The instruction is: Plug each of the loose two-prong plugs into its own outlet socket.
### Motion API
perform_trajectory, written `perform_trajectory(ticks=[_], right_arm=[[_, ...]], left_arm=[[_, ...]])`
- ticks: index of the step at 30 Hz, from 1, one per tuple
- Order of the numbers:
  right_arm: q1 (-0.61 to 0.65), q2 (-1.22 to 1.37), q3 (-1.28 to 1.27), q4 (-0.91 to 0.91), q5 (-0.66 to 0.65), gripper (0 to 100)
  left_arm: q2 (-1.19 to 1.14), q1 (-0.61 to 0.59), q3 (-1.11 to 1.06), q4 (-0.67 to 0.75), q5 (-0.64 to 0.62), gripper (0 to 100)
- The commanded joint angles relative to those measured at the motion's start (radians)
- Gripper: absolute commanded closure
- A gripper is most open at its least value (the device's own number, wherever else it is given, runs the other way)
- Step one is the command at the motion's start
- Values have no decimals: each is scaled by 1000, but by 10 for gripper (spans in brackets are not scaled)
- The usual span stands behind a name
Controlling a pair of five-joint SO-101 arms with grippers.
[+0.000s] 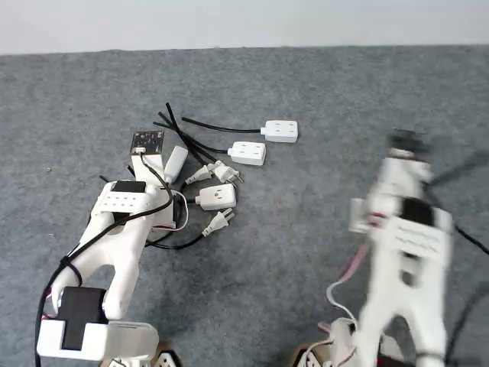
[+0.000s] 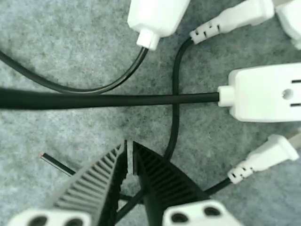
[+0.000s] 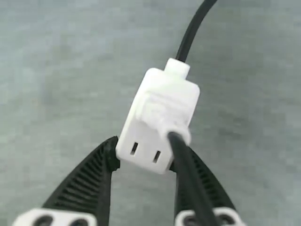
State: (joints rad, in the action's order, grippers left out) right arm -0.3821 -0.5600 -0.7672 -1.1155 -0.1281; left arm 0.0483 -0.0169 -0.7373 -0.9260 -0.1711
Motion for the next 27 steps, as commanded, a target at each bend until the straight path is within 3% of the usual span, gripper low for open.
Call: perform_trajectory(ticks=[1,5,10,14,21,27], right_arm=[[-355,-59,-32,44,-127,990],[-587,41,-138,272,-256,990],[-731,298,-97,458,-281,990],[-753,481,8,453,-276,971],[-723,516,101,294,-273,719],[-688,315,137,88,-169,792]], left_arm=[[8,2,45,-5,3,987],[8,5,45,-5,3,987],[8,5,45,-3,3,987],[8,3,45,-3,5,987],[9,9,42,15,6,984],[9,9,41,17,74,984]])
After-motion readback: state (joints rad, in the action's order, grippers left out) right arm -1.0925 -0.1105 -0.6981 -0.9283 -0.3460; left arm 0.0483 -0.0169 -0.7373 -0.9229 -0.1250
